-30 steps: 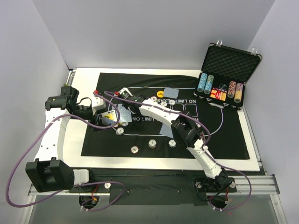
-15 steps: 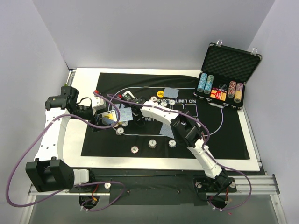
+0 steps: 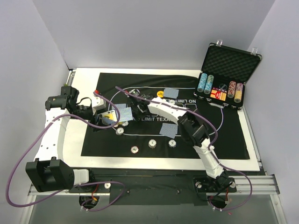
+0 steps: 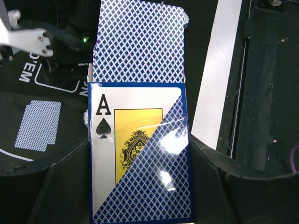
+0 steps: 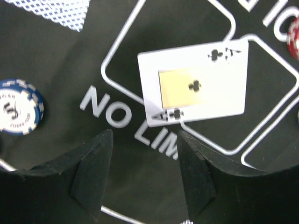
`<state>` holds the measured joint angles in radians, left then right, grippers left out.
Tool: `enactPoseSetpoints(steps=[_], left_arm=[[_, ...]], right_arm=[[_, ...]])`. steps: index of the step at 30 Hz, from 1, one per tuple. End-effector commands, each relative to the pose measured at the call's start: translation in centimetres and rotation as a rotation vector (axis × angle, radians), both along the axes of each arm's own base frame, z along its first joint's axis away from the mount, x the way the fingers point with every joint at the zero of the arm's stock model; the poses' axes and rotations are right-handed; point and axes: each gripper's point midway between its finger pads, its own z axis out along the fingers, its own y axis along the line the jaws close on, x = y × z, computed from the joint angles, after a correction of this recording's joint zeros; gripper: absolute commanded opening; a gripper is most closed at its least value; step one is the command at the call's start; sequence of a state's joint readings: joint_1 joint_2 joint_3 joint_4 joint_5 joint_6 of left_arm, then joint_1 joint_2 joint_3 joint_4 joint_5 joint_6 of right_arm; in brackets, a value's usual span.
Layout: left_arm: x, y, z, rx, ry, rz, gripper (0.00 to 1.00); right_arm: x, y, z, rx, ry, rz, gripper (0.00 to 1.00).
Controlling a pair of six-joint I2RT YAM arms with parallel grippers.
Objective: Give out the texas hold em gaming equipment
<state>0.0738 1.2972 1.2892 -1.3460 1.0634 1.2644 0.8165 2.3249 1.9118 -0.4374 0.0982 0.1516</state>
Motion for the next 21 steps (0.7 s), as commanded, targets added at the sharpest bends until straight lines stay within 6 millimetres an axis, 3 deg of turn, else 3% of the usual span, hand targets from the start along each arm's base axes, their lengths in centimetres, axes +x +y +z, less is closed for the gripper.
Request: enactPoseSetpoints(steps=[1,2,5,11,12,13,14,15,18,21], left_arm=[[-4.4,-1.0,1.5,-0.077,0.188,-0.011,0.00],[-4.5,-1.0,1.5,-0.079,0.188,-0.012,0.00],[-4.5,-1.0,1.4,-0.082,0.188,-0.013,0.00],[-4.4,-1.2,1.4,-0.094,0.195,-0.016,0.00],[-4.4,-1.1,1.3,-0.093,0.194,-0.016,0.00],[-4.5,-1.1,1.3,-0.093,0.197,-0.016,0.00],[-4.5,-1.1,1.2,-0.093,0.197,-0.016,0.00],[-4.5,-1.1,1.2,-0.093,0.200,-0.016,0.00],[-4.6,-1.1,1.1,-0.094,0.203,-0.017,0.00],[-4.6,-1.1,0.9,-0.094,0.211,-0.015,0.00]], right_arm=[[-0.2,-0.9,7.2,0.213,-0.020,-0.095,0.55],[-0.6,-0.4,8.1,0.272,0.003,-0.084,0.57],[-0.5,-1.4,12.5,0.424,-0.011,-0.149,0.67],[-1.3,-4.0,18.7,0.726,0.033,-0.257,0.78],[-1.3,-4.8,20.6,0.793,0.025,-0.275,0.78],[-1.9,-4.3,20.5,0.878,0.072,-0.275,0.80],[-1.5,-4.1,24.1,1.021,0.031,-0.271,0.82],[-2.8,-4.0,22.8,1.054,0.099,-0.268,0.85],[-5.4,-2.3,25.7,1.213,0.152,-0.190,0.91],[-8.3,-0.1,26.8,1.246,0.199,-0.098,0.94]])
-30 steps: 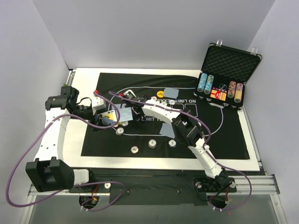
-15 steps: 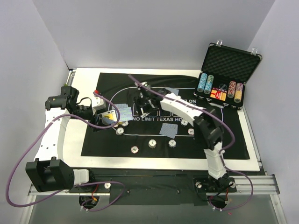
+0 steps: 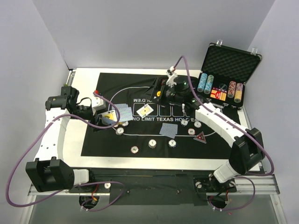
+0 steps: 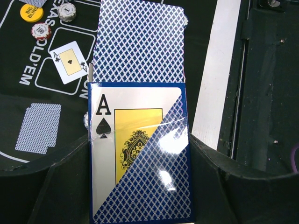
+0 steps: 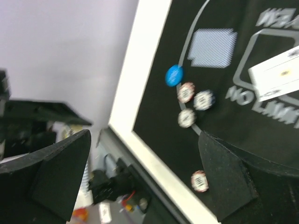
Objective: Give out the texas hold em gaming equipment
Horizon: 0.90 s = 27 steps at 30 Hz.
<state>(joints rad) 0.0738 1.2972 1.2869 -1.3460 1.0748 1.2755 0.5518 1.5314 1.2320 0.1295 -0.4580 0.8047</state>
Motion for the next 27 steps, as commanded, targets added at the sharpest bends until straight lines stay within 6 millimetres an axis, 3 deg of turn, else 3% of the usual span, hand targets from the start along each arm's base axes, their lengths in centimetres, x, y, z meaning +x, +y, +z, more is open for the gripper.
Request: enactPoseSetpoints(steps=[1,7,16,18,27], left_arm=[[-4.6,-1.0,0.9,-0.085,0.219,-0.011,0.00],[-4.5,-1.0,1.0,-0.088,0.216,-0.011,0.00],[-4.4,-1.0,1.1,-0.086,0.210,-0.011,0.00],[-4.3,-1.0,1.1,-0.088,0.210,-0.011,0.00],[-4.2,-1.0,1.1,-0.086,0.213,-0.012,0.00]], right_arm=[[-5.5,5.7,4.9,0.228,-0.020,0.219,0.94],[-8.2,8.3,6.3,0.304,-0.021,0.293,0.94],[-10.3,9.6,3.0,0.195,0.055,0.340,0.79],[-10.5,9.5,2.6,0.180,0.063,0.342,0.73],[-10.6,9.2,2.3,0.152,0.060,0.334,0.29]])
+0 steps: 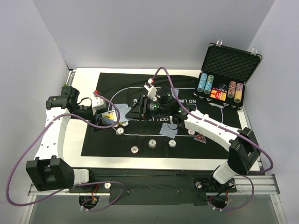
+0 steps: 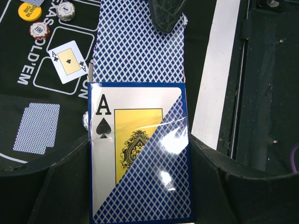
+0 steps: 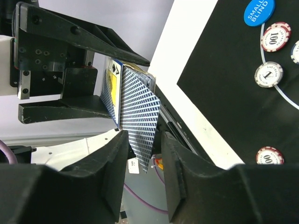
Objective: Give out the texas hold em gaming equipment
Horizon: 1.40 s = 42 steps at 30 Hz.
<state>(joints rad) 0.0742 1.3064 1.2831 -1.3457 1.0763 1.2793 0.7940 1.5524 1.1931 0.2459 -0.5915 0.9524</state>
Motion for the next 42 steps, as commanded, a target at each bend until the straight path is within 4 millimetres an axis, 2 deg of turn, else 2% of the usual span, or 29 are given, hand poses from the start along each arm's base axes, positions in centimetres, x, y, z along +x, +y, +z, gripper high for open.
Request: enactPoseSetpoints(steps=[1,3,5,11,17,24,26,28,29,30,34,35,36,37,38,39,42], left_arm=[[-4.3,-1.0,1.3,-0.086,0.203,-0.011,0.00],[-4.3,-1.0,1.3,-0.085,0.203,-0.009,0.00],[-4.3,-1.0,1.3,-0.085,0.204,-0.009,0.00],[-4.4,-1.0,1.2,-0.084,0.204,-0.011,0.00],[-4.4,-0.9,1.1,-0.082,0.205,-0.011,0.00],[-4.4,-1.0,1.2,-0.087,0.203,-0.011,0.00],[-4.4,-1.0,1.2,-0.085,0.206,-0.010,0.00],[-4.4,-0.9,1.1,-0.082,0.205,-0.010,0.00],[-4.4,-0.9,1.2,-0.081,0.202,-0.008,0.00],[-4.4,-0.9,1.2,-0.081,0.202,-0.008,0.00],[-4.5,-1.0,1.3,-0.083,0.201,-0.009,0.00],[-4.5,-0.9,1.3,-0.083,0.203,-0.007,0.00],[-4.5,-0.9,1.2,-0.083,0.204,-0.006,0.00],[-4.6,-1.0,1.2,-0.085,0.205,-0.006,0.00],[-4.6,-1.0,1.1,-0.084,0.208,-0.005,0.00],[-4.6,-0.9,1.1,-0.082,0.207,-0.006,0.00],[-4.7,-1.0,1.0,-0.084,0.212,-0.008,0.00]], right_arm=[[-0.3,0.2,1.7,0.025,-0.049,0.011,0.24],[-0.3,0.0,1.8,0.023,-0.047,0.010,0.10],[-0.4,-0.1,1.8,0.026,-0.045,0.007,0.00],[-0.2,-1.0,2.7,0.042,-0.050,-0.006,0.00],[1.1,-3.4,4.3,0.068,-0.068,-0.058,0.00],[1.4,-5.5,5.2,0.040,-0.100,-0.066,0.00],[2.4,-7.0,5.3,0.000,-0.129,-0.097,0.00],[3.3,-9.0,4.3,-0.110,-0.154,-0.138,0.00],[4.1,-10.6,3.3,-0.235,-0.205,-0.171,0.00],[4.3,-11.2,2.7,-0.299,-0.219,-0.177,0.00],[7.4,-14.4,-1.1,-0.611,-0.267,-0.251,0.00],[8.8,-15.7,-2.4,-0.737,-0.277,-0.290,0.00],[9.1,-15.9,-2.8,-0.789,-0.292,-0.291,0.00],[10.5,-17.0,-3.9,-0.907,-0.303,-0.327,0.00],[11.2,-16.6,-3.5,-0.934,-0.332,-0.324,0.00],[11.5,-16.7,-5.0,-1.024,-0.336,-0.316,0.00],[13.5,-16.0,-7.2,-1.206,-0.389,-0.290,0.00]])
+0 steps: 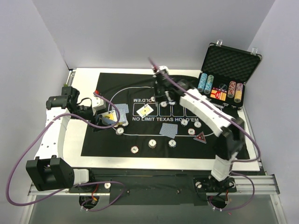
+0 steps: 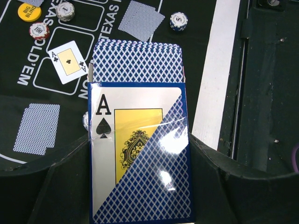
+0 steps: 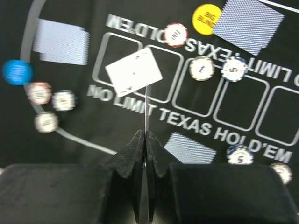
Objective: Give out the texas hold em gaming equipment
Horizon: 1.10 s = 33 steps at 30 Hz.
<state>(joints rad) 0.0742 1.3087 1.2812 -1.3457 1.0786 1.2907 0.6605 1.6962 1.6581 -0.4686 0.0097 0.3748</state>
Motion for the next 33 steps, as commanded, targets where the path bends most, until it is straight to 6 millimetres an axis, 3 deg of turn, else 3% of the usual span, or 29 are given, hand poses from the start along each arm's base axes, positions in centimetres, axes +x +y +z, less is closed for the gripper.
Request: enactPoseSetpoints(steps=[1,4,11,15,27,33], left_arm=[[-4.8,-1.0,1.1,-0.082,0.218,-0.003,0.00],[-4.8,-1.0,1.1,-0.085,0.223,0.000,0.00],[-4.8,-1.0,1.3,-0.082,0.220,0.004,0.00],[-4.7,-0.9,1.3,-0.079,0.220,0.006,0.00],[-4.5,-0.9,1.6,-0.076,0.216,0.010,0.00],[-4.5,-0.8,1.5,-0.073,0.215,0.010,0.00]], right_arm=[[1.4,-2.8,-5.2,-0.469,-0.001,-0.036,0.00],[3.0,-2.1,-7.4,-0.571,-0.008,-0.044,0.00],[4.7,-0.5,-8.6,-0.721,-0.075,-0.020,0.00],[5.3,0.1,-10.3,-0.795,-0.079,0.004,0.00],[3.3,2.2,-16.9,-0.888,-0.013,0.123,0.00],[1.9,3.3,-18.8,-0.863,0.027,0.182,0.00]])
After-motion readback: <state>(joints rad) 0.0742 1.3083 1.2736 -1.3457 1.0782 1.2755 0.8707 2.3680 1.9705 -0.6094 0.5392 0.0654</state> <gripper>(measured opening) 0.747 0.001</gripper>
